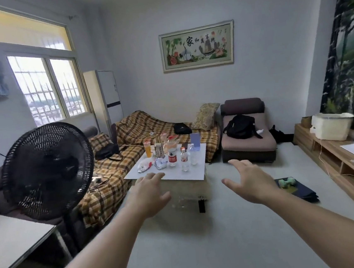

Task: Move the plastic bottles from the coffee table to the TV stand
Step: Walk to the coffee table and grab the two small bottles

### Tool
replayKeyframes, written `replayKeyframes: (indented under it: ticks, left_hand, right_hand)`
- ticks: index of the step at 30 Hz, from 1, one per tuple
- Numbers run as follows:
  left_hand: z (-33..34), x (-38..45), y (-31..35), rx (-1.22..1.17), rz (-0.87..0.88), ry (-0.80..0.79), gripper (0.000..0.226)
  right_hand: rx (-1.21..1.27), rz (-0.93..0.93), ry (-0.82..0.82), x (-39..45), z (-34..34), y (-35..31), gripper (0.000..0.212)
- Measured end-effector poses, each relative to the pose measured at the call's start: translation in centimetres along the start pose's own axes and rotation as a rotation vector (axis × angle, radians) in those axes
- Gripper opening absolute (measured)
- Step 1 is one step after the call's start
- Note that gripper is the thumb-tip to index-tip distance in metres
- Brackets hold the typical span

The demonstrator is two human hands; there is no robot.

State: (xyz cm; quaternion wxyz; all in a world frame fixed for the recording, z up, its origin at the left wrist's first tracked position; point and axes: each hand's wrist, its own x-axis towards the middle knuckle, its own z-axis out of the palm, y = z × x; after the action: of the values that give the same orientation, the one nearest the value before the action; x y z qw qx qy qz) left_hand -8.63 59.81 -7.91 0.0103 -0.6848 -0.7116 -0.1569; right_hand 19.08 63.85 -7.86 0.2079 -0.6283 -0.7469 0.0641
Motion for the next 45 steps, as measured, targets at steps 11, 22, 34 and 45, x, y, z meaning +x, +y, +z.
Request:
replayKeyframes:
  ticks: [11,22,34,45]
  left_hand:
    - [4.5,21.1,5.2,-0.056,-0.053,0.018,0.065]
    - [13.4,40.2,3.0,-0.167,-0.087,-0.035,0.066]
    - [21.0,64.8,-3.3,-0.137,-0.168,-0.113,0.067]
    - [26.9,85.8,-3.5,-0.072,-0.211,-0.119,0.066]
  right_hand:
    - [0.067,-0.03,-0.046,22.4,1.8,6.9,0.072]
    - [-0.002,-0.072,-0.098,41.4,8.2,10.5,0.073]
    - [-0.046,-0.055,-0.187,67.4,16.4,11.8,0.08]
    - [0.047,-0.098,-0.236,89.9,24.3,17.2,0.087]
